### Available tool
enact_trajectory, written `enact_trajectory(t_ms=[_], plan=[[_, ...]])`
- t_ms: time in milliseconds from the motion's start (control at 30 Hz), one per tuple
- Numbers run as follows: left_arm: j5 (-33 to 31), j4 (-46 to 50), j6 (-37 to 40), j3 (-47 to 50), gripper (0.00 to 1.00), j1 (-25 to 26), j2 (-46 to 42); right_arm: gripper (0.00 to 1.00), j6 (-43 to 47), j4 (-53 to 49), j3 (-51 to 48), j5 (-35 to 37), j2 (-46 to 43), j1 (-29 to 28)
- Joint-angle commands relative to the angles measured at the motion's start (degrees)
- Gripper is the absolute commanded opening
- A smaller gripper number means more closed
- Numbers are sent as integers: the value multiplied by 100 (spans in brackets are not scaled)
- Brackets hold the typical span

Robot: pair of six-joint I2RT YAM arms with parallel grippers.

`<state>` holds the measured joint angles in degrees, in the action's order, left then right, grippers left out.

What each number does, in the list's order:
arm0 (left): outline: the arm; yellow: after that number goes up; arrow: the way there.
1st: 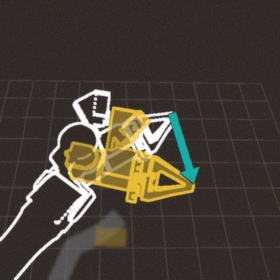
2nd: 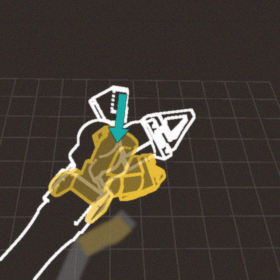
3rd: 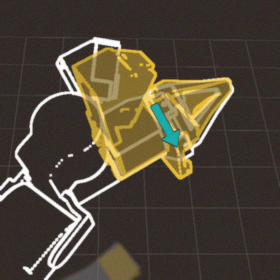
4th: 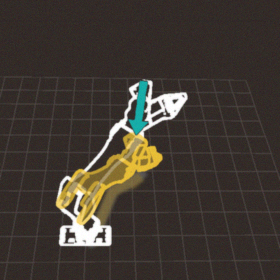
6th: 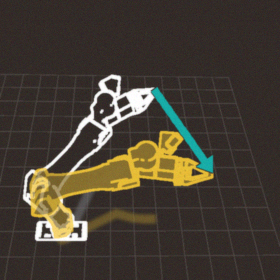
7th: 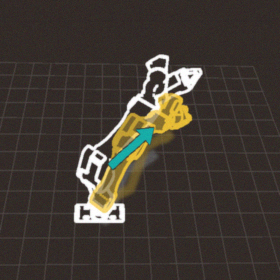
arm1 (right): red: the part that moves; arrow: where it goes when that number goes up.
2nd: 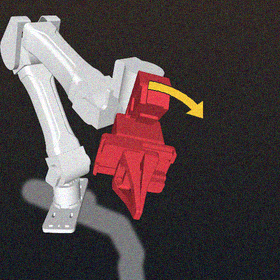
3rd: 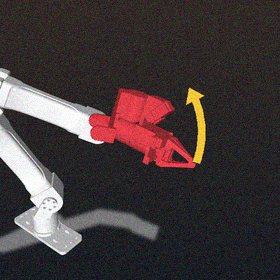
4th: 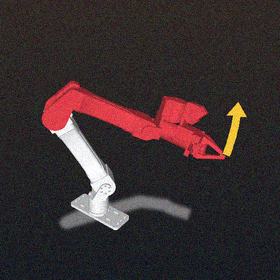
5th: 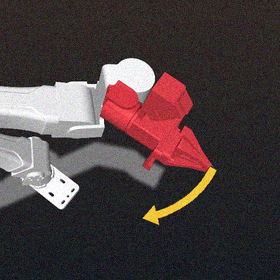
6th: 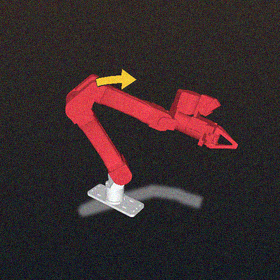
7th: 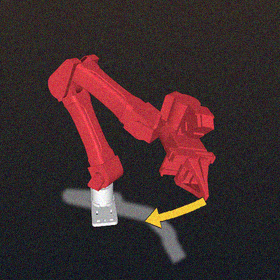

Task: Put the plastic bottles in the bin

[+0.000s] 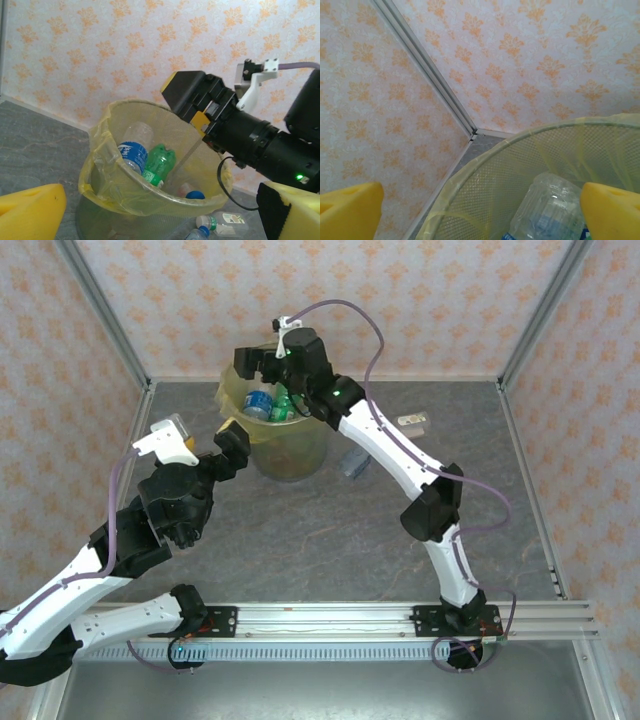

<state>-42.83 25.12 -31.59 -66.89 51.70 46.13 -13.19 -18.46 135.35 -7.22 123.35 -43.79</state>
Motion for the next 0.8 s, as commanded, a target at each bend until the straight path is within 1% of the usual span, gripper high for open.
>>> enact_trajectory(t_ms=[0, 233, 500, 600, 767], plan=[[280, -62, 85, 52, 99, -37, 18, 100, 94, 65, -288, 347, -713, -6], [814, -267, 331, 26, 99, -37, 333, 100, 69, 431, -1659, 909, -1702, 2], [1592, -530, 547, 32, 99, -35, 695, 100, -341, 890, -3625, 1926, -3050, 217], [1813, -600, 606, 19, 99, -33, 880, 100, -660, 1156, -4515, 1877, -3657, 521], [2058, -754, 668, 27, 99, -31, 1160, 100, -1136, 1379, -5736, 1410, -4484, 1212]])
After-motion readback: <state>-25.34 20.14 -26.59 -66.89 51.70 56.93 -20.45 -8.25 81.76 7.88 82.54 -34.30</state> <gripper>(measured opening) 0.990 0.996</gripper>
